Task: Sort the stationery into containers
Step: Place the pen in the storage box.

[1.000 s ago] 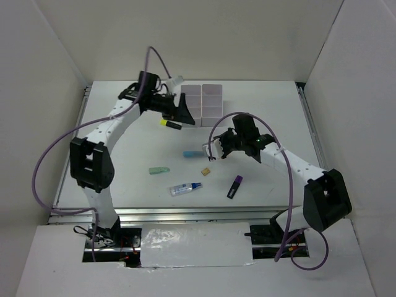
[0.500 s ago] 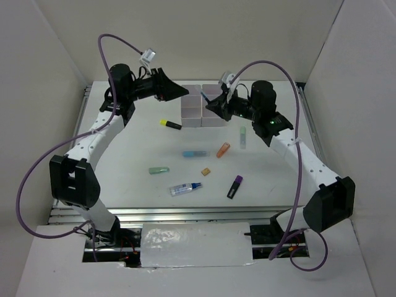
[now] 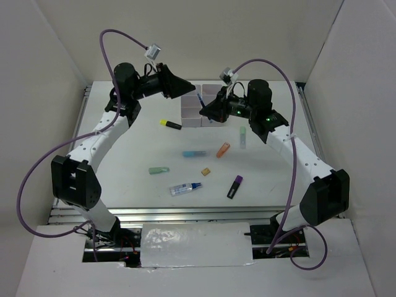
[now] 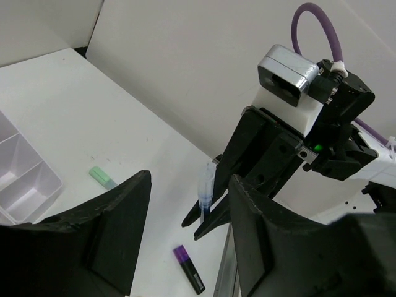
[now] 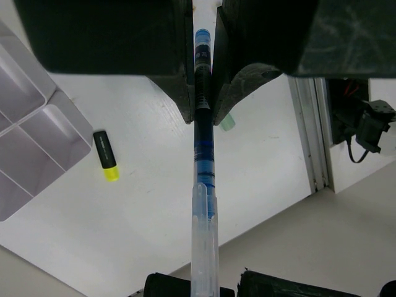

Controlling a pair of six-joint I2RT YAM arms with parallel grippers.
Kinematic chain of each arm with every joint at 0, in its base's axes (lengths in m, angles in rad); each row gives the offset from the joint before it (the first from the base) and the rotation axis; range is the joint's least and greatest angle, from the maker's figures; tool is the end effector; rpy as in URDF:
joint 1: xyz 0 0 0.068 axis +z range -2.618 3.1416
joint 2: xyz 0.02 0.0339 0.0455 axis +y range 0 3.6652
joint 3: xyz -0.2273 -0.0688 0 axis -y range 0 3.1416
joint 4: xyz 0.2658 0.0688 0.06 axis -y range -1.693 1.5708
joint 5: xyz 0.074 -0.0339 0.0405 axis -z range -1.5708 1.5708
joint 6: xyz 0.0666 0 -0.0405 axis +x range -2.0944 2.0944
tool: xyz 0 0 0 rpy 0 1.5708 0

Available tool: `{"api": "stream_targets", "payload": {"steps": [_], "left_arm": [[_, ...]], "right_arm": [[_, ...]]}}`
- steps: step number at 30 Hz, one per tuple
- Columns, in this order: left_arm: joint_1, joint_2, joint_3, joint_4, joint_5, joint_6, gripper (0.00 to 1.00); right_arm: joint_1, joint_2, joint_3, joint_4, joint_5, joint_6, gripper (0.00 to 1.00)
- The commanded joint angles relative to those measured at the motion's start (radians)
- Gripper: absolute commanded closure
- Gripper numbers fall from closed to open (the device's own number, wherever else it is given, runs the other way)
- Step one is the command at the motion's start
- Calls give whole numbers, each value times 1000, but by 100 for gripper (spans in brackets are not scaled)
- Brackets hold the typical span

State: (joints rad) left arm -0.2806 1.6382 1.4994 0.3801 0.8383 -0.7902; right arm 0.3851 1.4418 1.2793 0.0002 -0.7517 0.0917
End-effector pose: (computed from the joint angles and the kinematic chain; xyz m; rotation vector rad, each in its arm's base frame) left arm 0.3917 -0.1644 0.3913 0.4079 1.5204 -1.4153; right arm 0.3386 0.1863 0.3353 -0.8124 1.5986 0.9931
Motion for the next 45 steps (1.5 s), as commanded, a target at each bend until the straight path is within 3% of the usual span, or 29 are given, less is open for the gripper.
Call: {"api": "stream_targets", "payload": {"steps": [1, 7, 9, 10, 13, 14, 15, 18, 20, 21, 24, 28, 33, 45], "left_arm": [[-20, -25, 47, 50, -5, 9, 37], [-40, -18, 51, 31, -1, 25, 49], [-43, -12, 50, 39, 1, 19, 59], [-43, -11, 53, 43, 2, 11, 64], [-46, -2, 71, 36, -4, 9, 98], [-46, 3, 74, 33, -7, 11, 100], [-46, 6, 76, 26, -13, 16, 100], [-48, 20, 113, -41, -54, 107, 100], [-54, 29, 131, -134, -112, 207, 100], [-61, 31, 149, -162, -204, 324, 100], [-86, 51, 139, -158, -400, 500, 100], [-100, 92, 98, -26, -565, 586, 100], [-114, 202, 108, 157, -633, 620, 100], [-150, 512, 332, 290, -676, 669, 100]], "right_arm": [[0, -4, 28, 49, -32, 45, 100], [6, 6, 45, 40, -26, 39, 100], [8, 6, 51, 26, -32, 26, 100], [8, 9, 51, 21, -35, 16, 100], [12, 11, 54, 7, -35, 2, 99], [11, 15, 63, -17, -34, -4, 92], [5, 17, 68, -25, -29, -4, 75], [-29, 17, 83, -58, -15, 14, 46], [-90, 5, 95, -109, -5, 28, 37], [-115, -4, 98, -124, -2, 31, 35], [-225, -30, 86, -167, 9, 31, 34], [-334, -55, 74, -226, 28, 11, 34], [-437, -99, 31, -227, 74, 13, 34], [-465, -159, -24, -244, 133, -13, 34]]}}
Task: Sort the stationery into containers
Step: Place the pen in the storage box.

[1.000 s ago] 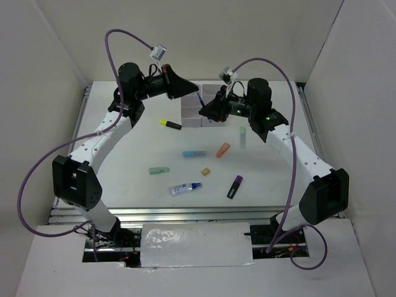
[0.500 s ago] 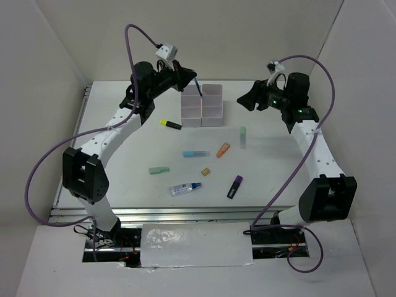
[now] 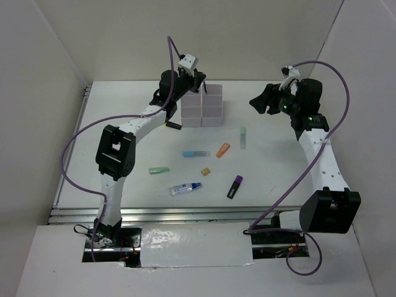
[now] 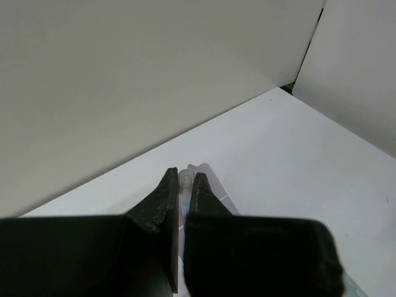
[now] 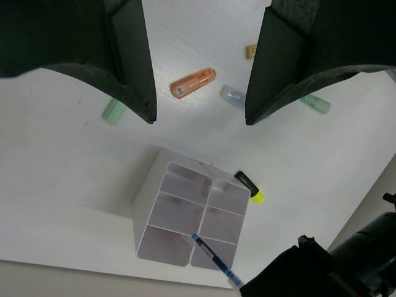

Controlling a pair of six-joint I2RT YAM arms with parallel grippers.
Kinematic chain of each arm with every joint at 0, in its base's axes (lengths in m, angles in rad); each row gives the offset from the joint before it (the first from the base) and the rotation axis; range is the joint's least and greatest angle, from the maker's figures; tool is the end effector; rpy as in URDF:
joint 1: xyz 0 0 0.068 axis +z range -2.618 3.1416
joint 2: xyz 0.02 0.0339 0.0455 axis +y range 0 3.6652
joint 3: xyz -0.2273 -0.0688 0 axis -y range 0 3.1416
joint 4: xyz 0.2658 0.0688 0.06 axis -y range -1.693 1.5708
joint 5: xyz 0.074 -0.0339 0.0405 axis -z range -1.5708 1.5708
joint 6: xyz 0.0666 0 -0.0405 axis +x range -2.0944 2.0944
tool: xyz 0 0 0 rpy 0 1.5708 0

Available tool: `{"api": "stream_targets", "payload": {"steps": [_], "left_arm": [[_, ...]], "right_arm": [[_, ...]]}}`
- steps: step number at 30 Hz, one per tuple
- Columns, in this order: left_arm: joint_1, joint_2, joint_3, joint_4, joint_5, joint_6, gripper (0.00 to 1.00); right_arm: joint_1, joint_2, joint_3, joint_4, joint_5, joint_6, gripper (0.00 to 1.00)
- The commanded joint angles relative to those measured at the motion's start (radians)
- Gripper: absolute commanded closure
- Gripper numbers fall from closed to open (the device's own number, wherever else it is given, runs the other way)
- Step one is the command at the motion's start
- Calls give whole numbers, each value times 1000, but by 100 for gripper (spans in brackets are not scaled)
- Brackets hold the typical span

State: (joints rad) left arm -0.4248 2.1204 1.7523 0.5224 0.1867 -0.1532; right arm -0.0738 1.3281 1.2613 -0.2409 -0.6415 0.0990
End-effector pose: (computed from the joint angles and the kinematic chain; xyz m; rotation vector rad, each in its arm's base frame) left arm 0.4925 -0.2363 0.2891 0.3505 1.4040 -0.6078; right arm 0.3579 0.0135 0.3377 -0.2817 1.8388 0.6172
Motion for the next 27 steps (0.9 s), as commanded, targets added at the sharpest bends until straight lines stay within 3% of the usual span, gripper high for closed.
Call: {"api": "stream_targets", "payload": {"steps": [1, 16, 19, 25, 27], "left_arm": [[-5, 42, 99, 154, -26, 32, 100], [-23, 177, 190, 153, -1, 76, 98], [-29, 184, 181, 149, 0, 90, 88], [-37, 155, 154, 130, -26, 101, 39], [-37, 129, 138, 123, -42, 93, 34]], "right_arm": [[-9, -47, -4, -3, 23, -24, 34], [-9, -9, -2, -20, 57, -65, 35], [-3, 11, -3, -15, 86, -64, 35], [49, 80, 26, -73, 222, -67, 38], [98, 124, 33, -110, 253, -82, 43]]}}
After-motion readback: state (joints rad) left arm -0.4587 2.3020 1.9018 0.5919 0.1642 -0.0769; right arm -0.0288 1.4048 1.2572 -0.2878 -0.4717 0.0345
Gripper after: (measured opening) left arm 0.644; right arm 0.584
